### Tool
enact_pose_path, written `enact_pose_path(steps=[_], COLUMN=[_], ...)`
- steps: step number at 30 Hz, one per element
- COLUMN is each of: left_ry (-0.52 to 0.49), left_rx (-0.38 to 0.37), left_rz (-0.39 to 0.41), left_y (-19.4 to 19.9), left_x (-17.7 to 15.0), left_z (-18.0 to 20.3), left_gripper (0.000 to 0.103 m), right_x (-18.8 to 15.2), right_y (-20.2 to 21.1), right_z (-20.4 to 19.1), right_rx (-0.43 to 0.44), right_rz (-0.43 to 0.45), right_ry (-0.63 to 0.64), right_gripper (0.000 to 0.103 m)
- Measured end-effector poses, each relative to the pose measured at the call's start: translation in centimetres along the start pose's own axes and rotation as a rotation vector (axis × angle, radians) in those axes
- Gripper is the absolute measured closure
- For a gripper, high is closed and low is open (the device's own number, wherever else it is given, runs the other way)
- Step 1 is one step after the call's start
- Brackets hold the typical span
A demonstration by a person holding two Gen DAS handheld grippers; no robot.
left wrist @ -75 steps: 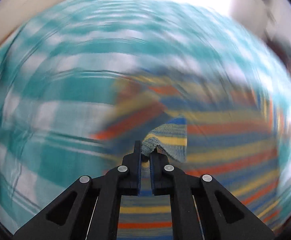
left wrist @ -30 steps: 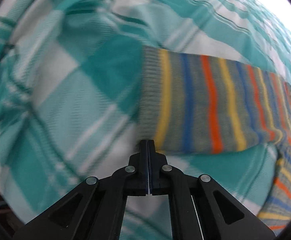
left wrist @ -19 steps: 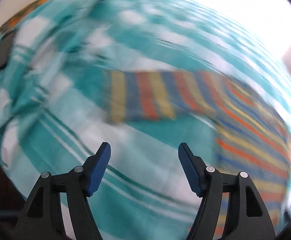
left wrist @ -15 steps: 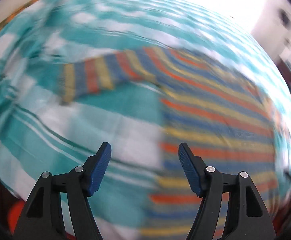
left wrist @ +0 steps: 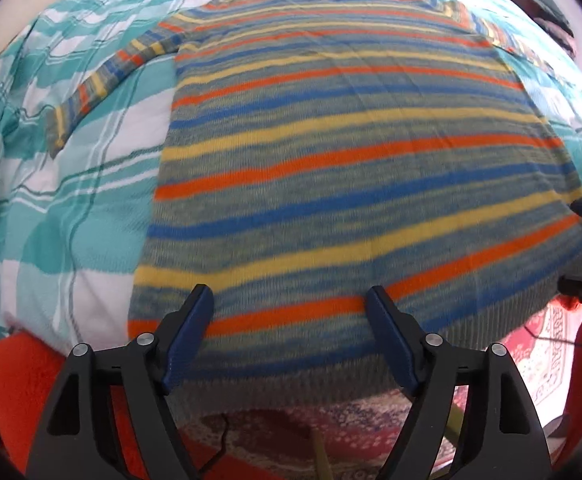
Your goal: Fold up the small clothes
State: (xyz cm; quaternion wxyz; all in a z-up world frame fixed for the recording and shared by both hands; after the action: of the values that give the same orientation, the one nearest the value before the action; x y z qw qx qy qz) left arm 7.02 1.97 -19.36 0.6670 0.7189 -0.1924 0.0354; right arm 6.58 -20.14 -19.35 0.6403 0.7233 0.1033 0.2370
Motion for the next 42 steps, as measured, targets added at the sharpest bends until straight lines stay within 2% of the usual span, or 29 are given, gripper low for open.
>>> enact_pose_path(steps=[2, 13, 19, 23, 25, 27, 30, 33, 36, 38, 40, 42], left_ry=[0.000, 0.023, 0.020, 0.020, 0.039, 0.064, 0.076, 0.104, 0.155, 0.202, 0.230, 0.236], left_rx=[0.005, 0.002, 0.000, -0.013, -0.036, -0.079, -0.089, -0.079, -0.093, -0.108, -0.104, -0.077], left_rz=[-0.011, -0.091, -0.146, -0.200, -0.180, -0.113, -0.033, 0.051, 0.113, 0.125, 0.112, 0.062], left_y=[-0.2, -1.3, -1.4, -0.4, 1.1, 3.5, 6.0, 7.4, 6.3, 4.5, 2.1, -0.8], left_x=[-0.2, -1.3, -2.1, -3.1, -3.3, -2.9, -1.1, 2.1, 5.2, 6.0, 5.7, 4.5], left_z=[0.1, -0.5, -0.7, -0.9, -1.4, -2.1, -3.1, -3.7, -4.3, -4.1, -3.8, -3.3], left_gripper=[0.020, 0.009, 0.008, 0.011, 0.017, 0.016, 0.014, 0.009, 0.009, 0.009, 0.009, 0.009], right_x=[-0.6, -1.2, -0.7, -0.8, -1.1, -1.4, -0.9, 0.9, 3.4, 5.0, 6.2, 6.1], right_y=[0.0, -0.1, -0.8, 0.3, 1.4, 3.4, 6.5, 9.0, 9.4, 8.1, 6.0, 2.6], right_z=[-0.1, 0.4, -0.5, 0.2, 0.8, 1.6, 2.8, 3.9, 4.3, 4.1, 3.6, 3.4], right_rx=[-0.024, -0.029, -0.027, 0.037, 0.068, 0.074, 0.042, 0.040, 0.070, 0.095, 0.109, 0.100], right_rz=[0.025, -0.001, -0.029, -0.081, -0.091, -0.058, 0.029, 0.146, 0.248, 0.299, 0.304, 0.240], right_ry=[0.005, -0.003, -0.009, -0.070, -0.100, -0.121, -0.142, -0.185, -0.241, -0.275, -0.297, -0.314], right_gripper=[0.015, 0.013, 0.011, 0.012, 0.012, 0.012, 0.012, 0.012, 0.012, 0.012, 0.012, 0.012])
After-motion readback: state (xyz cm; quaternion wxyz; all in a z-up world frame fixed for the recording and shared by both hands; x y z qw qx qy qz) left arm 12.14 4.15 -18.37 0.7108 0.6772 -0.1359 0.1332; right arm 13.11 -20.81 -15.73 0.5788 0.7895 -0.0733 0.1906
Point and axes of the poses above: each gripper's, at about its wrist camera, not at the fingertips, and y roughly against the way its jaws point, z to its right, x to its top, the point moved 1 cm from there along -y, roughly the way its jaws point, and after that the axes turned 2 degrees about -y, right-handed, at the moved point
